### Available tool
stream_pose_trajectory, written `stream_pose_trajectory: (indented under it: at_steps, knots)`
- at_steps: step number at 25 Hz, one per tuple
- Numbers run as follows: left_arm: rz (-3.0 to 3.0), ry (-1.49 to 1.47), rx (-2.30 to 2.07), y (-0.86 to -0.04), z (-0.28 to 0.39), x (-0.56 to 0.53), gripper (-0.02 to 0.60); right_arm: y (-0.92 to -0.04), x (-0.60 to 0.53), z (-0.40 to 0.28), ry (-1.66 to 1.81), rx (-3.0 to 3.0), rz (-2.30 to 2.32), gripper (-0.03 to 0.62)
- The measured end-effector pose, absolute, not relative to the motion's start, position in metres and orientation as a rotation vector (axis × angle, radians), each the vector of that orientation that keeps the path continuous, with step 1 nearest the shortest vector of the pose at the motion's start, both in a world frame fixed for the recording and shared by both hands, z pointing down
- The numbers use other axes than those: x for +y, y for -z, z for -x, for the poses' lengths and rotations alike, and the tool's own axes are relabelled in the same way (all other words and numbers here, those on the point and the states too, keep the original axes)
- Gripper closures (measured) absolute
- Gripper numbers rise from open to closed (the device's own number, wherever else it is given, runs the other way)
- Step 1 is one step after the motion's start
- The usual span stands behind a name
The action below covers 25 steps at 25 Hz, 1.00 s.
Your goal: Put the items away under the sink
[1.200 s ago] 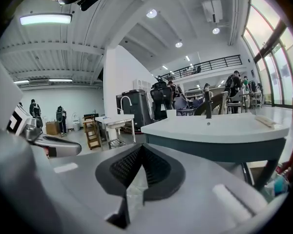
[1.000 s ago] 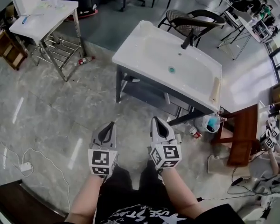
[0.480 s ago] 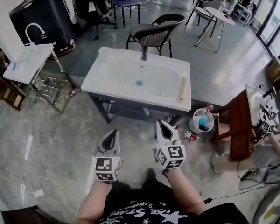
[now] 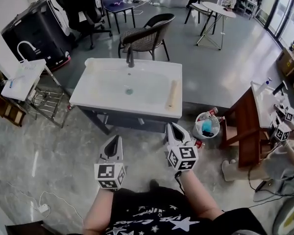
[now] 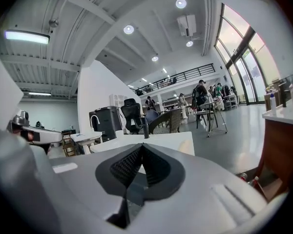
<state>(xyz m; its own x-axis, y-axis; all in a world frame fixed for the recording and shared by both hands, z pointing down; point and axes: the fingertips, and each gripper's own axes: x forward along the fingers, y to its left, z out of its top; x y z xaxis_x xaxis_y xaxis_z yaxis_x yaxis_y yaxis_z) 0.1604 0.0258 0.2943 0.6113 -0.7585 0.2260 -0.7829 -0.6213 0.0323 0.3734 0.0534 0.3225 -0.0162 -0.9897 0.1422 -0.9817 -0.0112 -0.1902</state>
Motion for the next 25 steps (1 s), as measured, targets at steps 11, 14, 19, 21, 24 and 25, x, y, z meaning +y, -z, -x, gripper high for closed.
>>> stream_pose_trajectory:
  at_steps: [11, 14, 19, 21, 24, 25]
  knots:
    - [-2.718, -0.32, -1.27, -0.304, -0.203, -0.002, 0.572, -0.348, 0.031, -0.415, 0.516, 2.104, 2.179, 0.588]
    - [-2.73, -0.328, -1.226, -0.308, -0.216, -0.024, 0.572, -0.348, 0.019, -0.422, 0.532, 2.093, 2.169, 0.588]
    - [-2.799, -0.326, -1.093, -0.314, -0.259, -0.078, 0.572, -0.361, -0.018, -0.448, 0.632, 2.054, 2.266, 0.554]
    - [-2.827, -0.332, -1.036, -0.317, -0.276, -0.103, 0.572, -0.369, -0.038, -0.456, 0.69, 2.043, 2.306, 0.516]
    - [-2.842, -0.342, -0.963, -0.319, -0.293, -0.135, 0.572, -0.377, -0.065, -0.463, 0.783, 2.027, 2.355, 0.453]
    - [-2.845, -0.347, -0.939, -0.32, -0.297, -0.143, 0.572, -0.381, -0.072, -0.465, 0.817, 2.019, 2.372, 0.439]
